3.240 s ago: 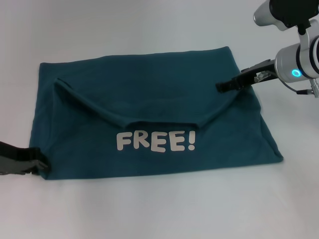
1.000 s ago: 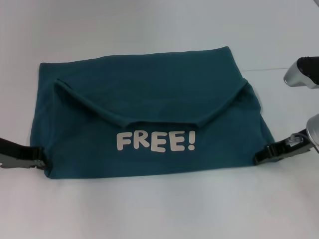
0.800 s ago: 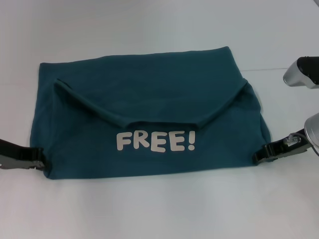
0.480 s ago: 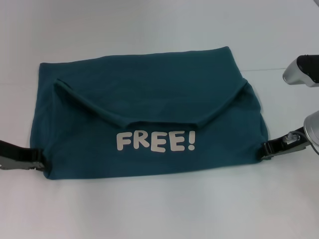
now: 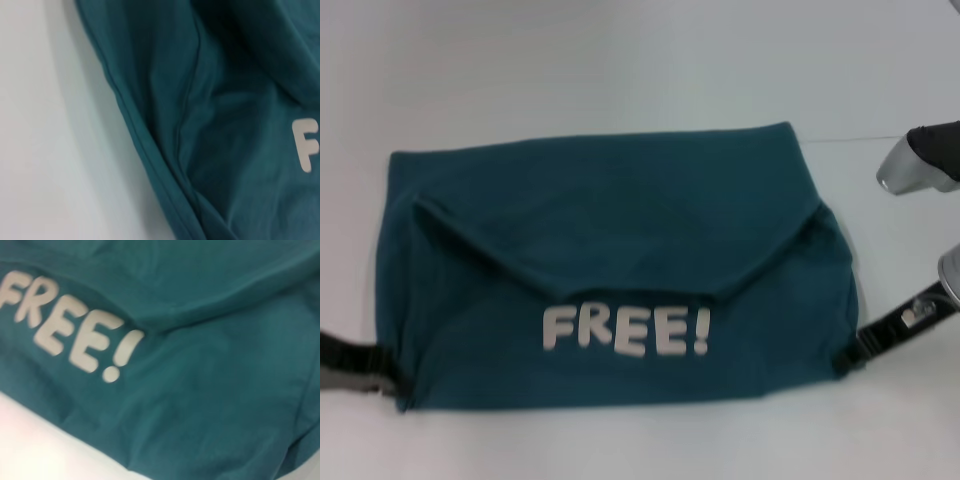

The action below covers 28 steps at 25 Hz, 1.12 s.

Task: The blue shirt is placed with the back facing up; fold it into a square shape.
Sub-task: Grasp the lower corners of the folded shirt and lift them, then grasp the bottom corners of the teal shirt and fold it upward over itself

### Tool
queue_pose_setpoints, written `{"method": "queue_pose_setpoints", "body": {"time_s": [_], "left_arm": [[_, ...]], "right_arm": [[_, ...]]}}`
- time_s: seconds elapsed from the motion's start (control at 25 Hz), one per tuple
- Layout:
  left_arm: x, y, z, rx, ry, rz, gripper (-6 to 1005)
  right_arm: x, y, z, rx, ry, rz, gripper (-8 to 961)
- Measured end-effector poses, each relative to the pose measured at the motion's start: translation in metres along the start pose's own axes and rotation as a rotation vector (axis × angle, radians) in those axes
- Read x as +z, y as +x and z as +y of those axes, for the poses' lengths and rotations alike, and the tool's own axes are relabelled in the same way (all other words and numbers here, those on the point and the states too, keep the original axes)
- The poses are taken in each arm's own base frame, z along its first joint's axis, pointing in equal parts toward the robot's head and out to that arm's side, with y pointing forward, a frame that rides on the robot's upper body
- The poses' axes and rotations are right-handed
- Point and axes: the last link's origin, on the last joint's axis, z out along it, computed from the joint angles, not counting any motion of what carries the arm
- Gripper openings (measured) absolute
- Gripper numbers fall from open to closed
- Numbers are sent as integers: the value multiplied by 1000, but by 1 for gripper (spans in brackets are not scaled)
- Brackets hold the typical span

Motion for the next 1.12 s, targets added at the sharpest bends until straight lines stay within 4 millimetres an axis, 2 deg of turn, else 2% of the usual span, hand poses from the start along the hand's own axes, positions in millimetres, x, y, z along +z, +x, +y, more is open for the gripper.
{"method": "queue_pose_setpoints", "body": {"time_s": [0.36,0.48,0.64,0.88,1.12], "left_arm": [[-7,-57,-7,-19,-60,-232,16],[-5,-75,-5,-9,-103,-316,16],[-3,-94,2,0,-158,-408,16],[-5,-114,7,-10,-204,-507,16],[-9,-118,7,6,-232,-490,17]], "right_arm": [[-5,35,30,-121,-175,233,123],[-6,49,41,-183,-247,319,123],[0,63,46,-212,-246,418,117],[14,86,53,-230,-272,532,118],[11,85,54,-257,-360,463,118]]}}
